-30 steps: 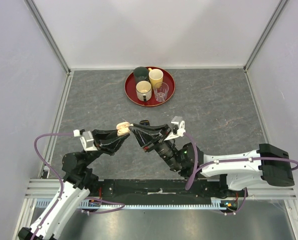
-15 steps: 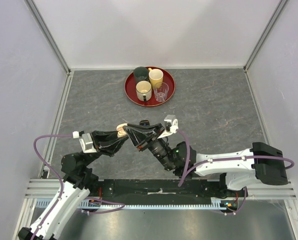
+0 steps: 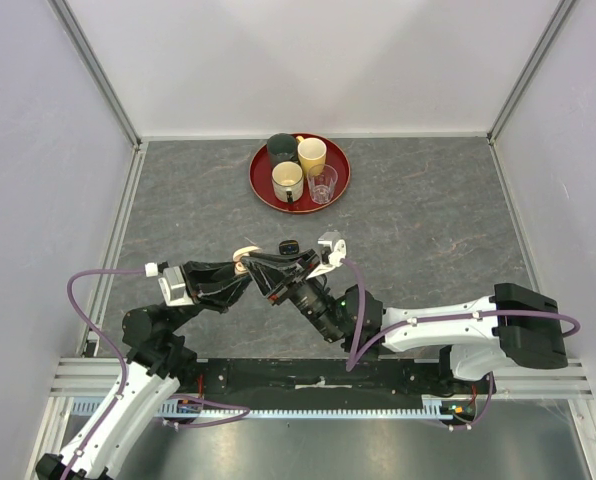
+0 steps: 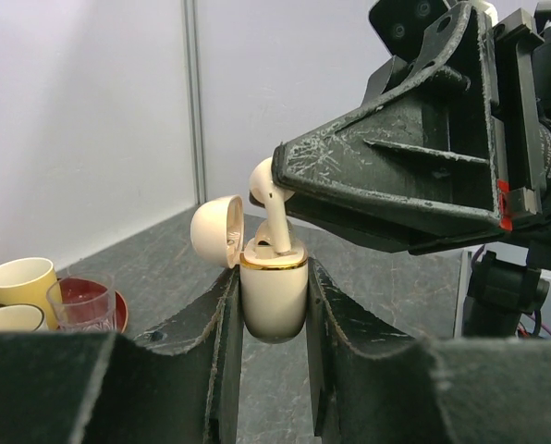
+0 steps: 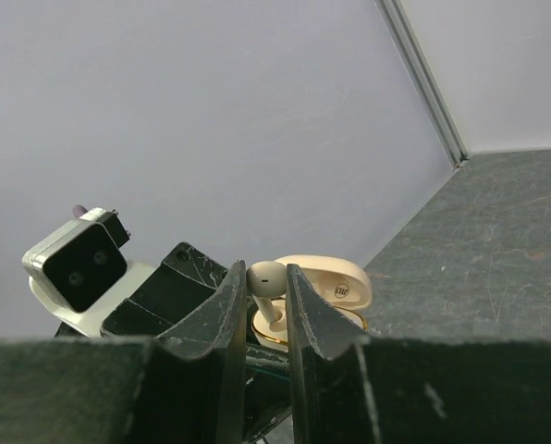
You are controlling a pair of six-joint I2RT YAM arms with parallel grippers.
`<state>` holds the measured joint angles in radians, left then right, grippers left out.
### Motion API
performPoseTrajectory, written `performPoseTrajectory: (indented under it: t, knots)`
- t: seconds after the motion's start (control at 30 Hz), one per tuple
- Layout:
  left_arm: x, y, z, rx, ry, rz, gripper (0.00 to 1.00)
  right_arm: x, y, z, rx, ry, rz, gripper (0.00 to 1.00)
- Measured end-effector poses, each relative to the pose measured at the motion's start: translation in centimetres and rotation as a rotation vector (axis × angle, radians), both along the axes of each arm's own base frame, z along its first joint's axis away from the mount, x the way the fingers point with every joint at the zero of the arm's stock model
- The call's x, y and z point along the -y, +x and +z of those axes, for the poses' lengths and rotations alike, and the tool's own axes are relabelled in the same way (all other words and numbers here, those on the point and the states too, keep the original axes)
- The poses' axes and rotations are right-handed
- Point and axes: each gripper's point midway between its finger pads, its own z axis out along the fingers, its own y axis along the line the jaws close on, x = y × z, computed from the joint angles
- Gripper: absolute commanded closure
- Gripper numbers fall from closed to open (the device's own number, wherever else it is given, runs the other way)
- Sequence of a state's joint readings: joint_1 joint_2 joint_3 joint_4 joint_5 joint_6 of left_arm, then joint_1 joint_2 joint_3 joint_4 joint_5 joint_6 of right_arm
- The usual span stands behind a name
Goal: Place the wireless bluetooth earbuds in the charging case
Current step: Place the earbud in the charging case.
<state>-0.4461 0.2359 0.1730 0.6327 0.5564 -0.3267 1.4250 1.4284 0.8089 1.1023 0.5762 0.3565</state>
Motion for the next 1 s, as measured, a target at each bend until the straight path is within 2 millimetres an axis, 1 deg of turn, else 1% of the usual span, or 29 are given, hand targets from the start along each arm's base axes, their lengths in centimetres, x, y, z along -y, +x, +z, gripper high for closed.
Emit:
performPoseTrajectory:
  t: [0.4,0.6,0.77,1.0]
  knots:
    - [-0.02,0.12,-0.09,-0.005,0.001,0.003,0.98,-0.35,0.42,-0.67,-0.01,0.012,-0.026,1.0]
    - [-0.08,0.23,-0.08,-0.008,-0.002,0.01,0.98,-0.4,0.43,-0.65,-0.011,0.022,-0.026,1.0]
    - [-0.4,0.36,0.23,-0.005,-0.018,0.03,0.98,-0.39,0.42,-0.6,-0.026,0.036,-0.022,1.0]
    - [-0.79,0.76,0.03,-0.012,-0.036,0.06,0.98,-0.29,0.62,-0.95,-0.057,0.043,-0.034,1.0]
